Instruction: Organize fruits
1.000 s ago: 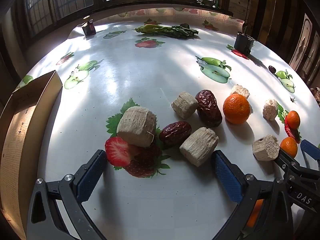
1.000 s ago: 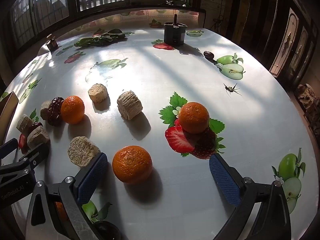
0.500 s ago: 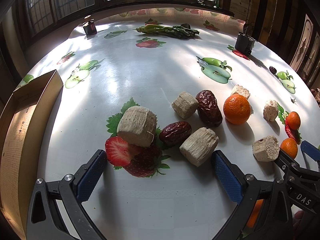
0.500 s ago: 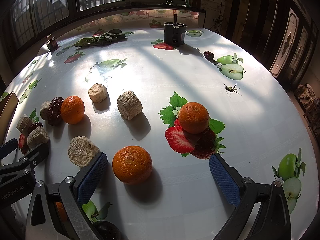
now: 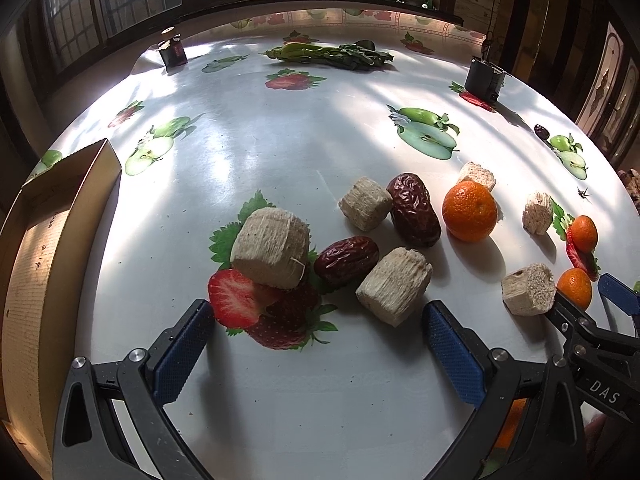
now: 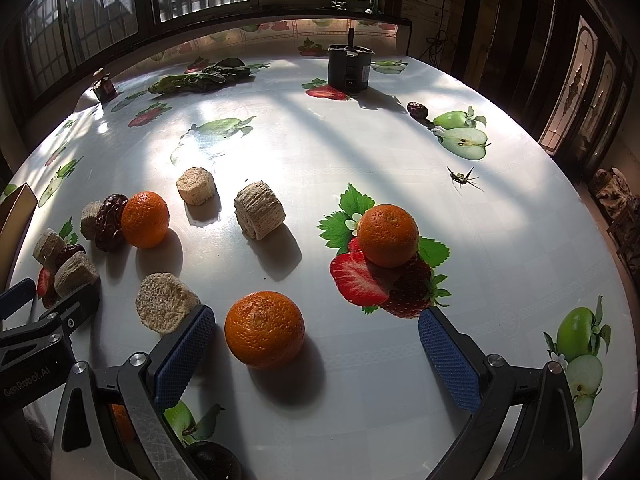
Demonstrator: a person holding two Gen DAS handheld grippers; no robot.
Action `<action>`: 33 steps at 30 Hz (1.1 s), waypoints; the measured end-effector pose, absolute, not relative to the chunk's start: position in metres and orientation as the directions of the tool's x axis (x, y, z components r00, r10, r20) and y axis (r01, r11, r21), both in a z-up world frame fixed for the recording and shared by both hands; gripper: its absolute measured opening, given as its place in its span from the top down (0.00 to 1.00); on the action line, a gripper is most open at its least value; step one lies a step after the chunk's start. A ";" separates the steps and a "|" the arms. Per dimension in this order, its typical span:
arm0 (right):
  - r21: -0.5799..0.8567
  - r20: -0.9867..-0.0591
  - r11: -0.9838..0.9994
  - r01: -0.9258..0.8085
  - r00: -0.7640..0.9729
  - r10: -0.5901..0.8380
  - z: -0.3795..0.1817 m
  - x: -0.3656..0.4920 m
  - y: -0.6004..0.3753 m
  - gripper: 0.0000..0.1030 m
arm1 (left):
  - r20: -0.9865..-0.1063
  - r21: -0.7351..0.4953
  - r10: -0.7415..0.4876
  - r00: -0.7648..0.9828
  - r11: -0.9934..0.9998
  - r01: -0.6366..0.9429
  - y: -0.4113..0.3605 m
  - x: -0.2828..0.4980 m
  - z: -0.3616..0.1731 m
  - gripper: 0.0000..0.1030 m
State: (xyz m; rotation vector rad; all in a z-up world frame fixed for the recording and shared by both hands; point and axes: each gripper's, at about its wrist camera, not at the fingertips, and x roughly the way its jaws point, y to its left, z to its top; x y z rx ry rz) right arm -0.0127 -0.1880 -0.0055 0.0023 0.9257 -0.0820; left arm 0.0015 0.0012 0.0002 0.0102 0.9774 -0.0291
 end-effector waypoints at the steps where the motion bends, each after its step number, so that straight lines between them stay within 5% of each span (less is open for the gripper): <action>1: -0.033 -0.798 0.997 0.072 0.598 -0.069 -0.006 -0.013 -0.188 0.01 | -0.831 -0.005 -0.025 0.556 0.999 0.038 0.001 0.001 0.000 0.00; 18: -0.032 -0.828 0.996 0.078 0.556 -0.070 -0.005 -0.008 -0.188 0.01 | -0.839 -0.067 -0.089 0.537 0.996 0.060 0.023 -0.009 0.014 0.00; 28: -0.021 -0.832 0.992 0.122 0.548 -0.085 0.000 -0.015 -0.193 0.01 | -0.617 0.042 0.116 0.778 0.993 -0.114 0.062 -0.073 0.090 0.00; 33: 0.022 -0.695 0.985 0.170 0.711 -0.107 0.042 -0.063 -0.193 0.01 | -0.475 0.078 0.223 0.851 0.974 -0.211 0.072 -0.102 0.115 0.00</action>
